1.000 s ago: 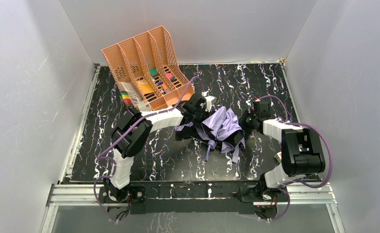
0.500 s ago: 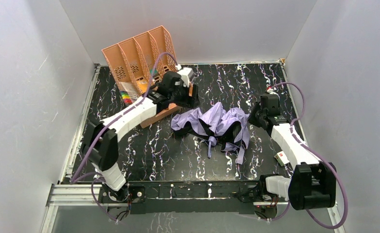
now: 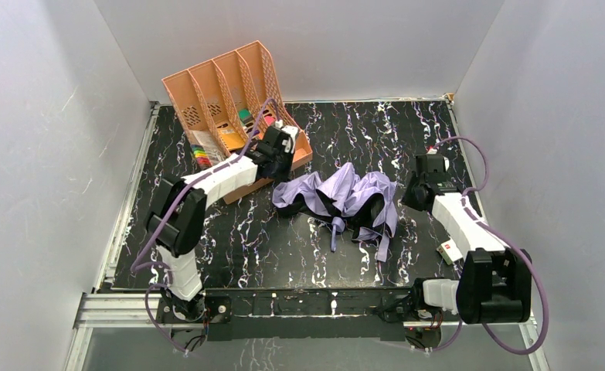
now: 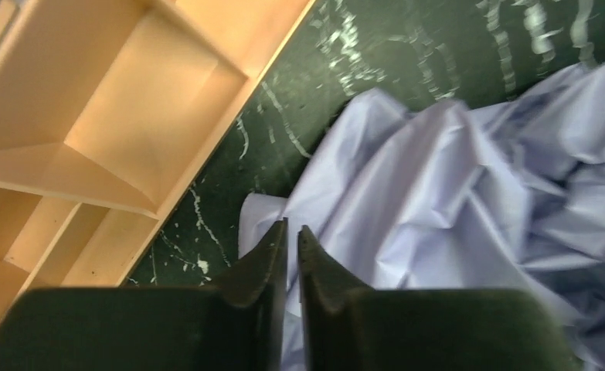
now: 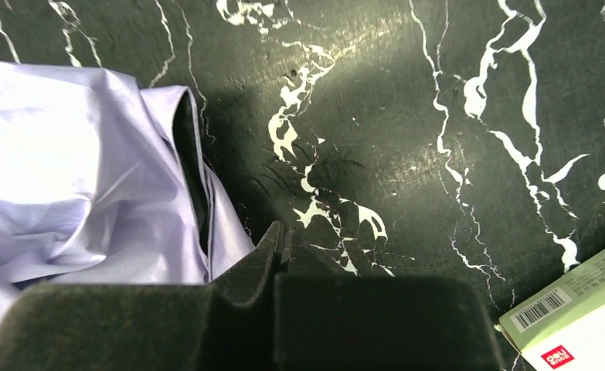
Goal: Put away the umbrella
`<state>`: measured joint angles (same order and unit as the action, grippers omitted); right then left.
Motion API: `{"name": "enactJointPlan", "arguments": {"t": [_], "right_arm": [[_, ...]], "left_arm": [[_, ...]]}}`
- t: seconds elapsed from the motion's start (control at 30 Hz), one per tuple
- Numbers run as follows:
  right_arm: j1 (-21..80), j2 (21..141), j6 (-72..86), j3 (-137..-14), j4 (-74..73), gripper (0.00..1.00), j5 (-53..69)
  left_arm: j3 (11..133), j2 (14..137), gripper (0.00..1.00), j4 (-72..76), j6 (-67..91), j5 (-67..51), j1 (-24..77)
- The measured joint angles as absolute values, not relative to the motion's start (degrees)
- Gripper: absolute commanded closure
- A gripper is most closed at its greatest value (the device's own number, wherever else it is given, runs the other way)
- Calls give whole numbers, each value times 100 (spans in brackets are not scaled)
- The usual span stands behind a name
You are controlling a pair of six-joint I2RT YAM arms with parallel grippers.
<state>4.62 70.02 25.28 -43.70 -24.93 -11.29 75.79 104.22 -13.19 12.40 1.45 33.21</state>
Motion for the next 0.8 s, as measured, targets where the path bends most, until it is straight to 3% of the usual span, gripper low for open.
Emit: {"name": "enactJointPlan", "arguments": {"t": [0.43,0.6,0.8], "right_arm": [[462,8202,2204,-4372,-2528,100,-405],[1022,8370,2591,-4171,-1903,99,454],[1796,7996,4189,-3127,-233,100,1243]], "left_arm": [[7977,11581,100,-1450,937,510,3343],[8388,11944,100,-1184,954,-631,3747],[9126,12540,100,-1214,869,-1977,4099]]}}
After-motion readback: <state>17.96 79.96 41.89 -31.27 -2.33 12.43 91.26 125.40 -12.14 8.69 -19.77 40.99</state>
